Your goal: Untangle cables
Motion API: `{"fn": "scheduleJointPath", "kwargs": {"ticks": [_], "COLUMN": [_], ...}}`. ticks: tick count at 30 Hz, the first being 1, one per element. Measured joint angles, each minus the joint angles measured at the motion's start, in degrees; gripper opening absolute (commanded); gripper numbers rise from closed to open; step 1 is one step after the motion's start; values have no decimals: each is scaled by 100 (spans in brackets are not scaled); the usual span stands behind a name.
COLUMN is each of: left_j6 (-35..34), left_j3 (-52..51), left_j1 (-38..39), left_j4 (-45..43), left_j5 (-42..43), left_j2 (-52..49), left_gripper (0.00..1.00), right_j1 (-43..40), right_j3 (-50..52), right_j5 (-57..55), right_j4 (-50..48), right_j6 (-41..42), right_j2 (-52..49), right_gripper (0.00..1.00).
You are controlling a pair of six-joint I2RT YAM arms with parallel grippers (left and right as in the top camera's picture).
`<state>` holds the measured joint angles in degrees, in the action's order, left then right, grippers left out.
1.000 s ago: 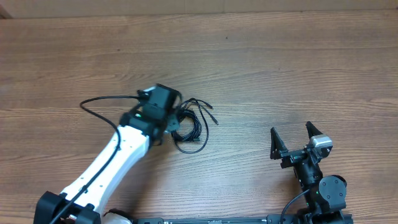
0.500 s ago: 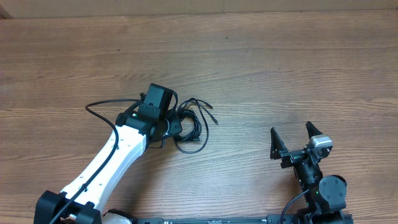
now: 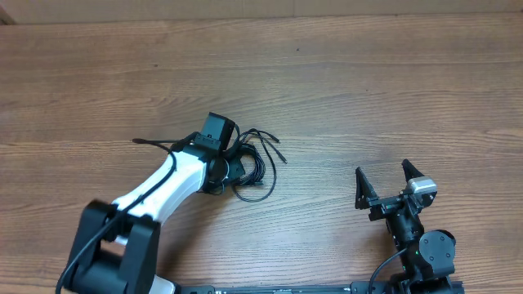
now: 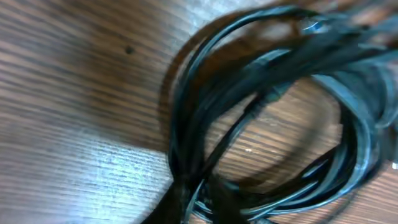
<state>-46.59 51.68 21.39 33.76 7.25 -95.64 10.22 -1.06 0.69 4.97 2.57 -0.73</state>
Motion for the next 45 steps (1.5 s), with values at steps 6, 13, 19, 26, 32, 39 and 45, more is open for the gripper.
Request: {"fn": "scheduleJointPath", "kwargs": {"ticks": [6, 13, 19, 26, 32, 39, 45], "left_j6": [17, 85, 282, 461, 476, 166, 83], "left_j3": [7, 70, 188, 339, 361, 361, 361], "left_j1": [0, -11, -11, -11, 219, 754, 1086], "left_j4": [-42, 138, 514, 509, 463, 433, 326], "left_j5": [90, 166, 271, 376, 831, 1040, 1058], "left_j2": [-50, -50, 107, 918, 1078, 1078, 1078], "left_gripper": [4, 4, 4, 4, 4, 4, 5], "right_j1": [0, 0, 0, 0, 0, 0, 0], "right_j3": [0, 0, 0, 0, 0, 0, 0], "right_j5": [-2, -4, -2, -2, -2, 0, -2], "right_j4": [4, 2, 2, 0, 7, 2, 2], "right_j6": [-2, -4, -4, -2, -4, -4, -2], "right_j2": [0, 0, 0, 0, 0, 0, 0], "right_gripper": [100, 100, 100, 100, 100, 100, 100]}}
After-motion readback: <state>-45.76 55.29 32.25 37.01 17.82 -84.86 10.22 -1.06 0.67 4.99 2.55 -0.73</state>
